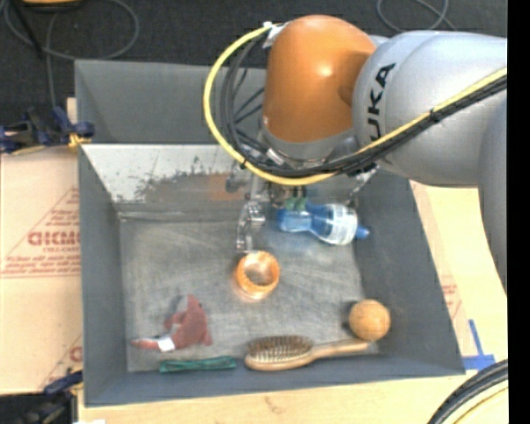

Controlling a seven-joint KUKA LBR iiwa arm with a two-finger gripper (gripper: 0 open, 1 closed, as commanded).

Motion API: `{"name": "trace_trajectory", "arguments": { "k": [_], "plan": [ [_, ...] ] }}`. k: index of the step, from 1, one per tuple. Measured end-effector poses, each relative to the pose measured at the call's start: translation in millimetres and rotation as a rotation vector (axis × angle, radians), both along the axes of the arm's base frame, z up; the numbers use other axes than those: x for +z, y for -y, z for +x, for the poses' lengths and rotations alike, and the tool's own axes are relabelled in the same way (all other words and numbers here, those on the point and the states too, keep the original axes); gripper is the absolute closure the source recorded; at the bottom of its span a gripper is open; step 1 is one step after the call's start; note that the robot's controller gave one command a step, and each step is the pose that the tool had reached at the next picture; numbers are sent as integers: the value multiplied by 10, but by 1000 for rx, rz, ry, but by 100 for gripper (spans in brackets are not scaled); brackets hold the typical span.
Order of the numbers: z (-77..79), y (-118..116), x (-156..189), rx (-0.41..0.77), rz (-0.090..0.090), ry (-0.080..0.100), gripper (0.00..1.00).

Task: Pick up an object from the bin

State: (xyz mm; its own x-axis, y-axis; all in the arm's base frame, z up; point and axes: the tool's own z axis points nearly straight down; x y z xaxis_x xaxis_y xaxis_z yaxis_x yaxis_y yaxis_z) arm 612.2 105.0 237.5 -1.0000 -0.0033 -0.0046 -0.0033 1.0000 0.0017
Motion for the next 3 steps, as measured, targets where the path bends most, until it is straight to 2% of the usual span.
{"name": "trace_trajectory", "arguments": {
  "k": [1,2,3],
  "plan": [
    [-362,313,-438,94,-2,3,0],
    [-471,537,-643,237,-2,-4,0],
    [-93,636,-1611,97,2,3,100]
  ]
}}
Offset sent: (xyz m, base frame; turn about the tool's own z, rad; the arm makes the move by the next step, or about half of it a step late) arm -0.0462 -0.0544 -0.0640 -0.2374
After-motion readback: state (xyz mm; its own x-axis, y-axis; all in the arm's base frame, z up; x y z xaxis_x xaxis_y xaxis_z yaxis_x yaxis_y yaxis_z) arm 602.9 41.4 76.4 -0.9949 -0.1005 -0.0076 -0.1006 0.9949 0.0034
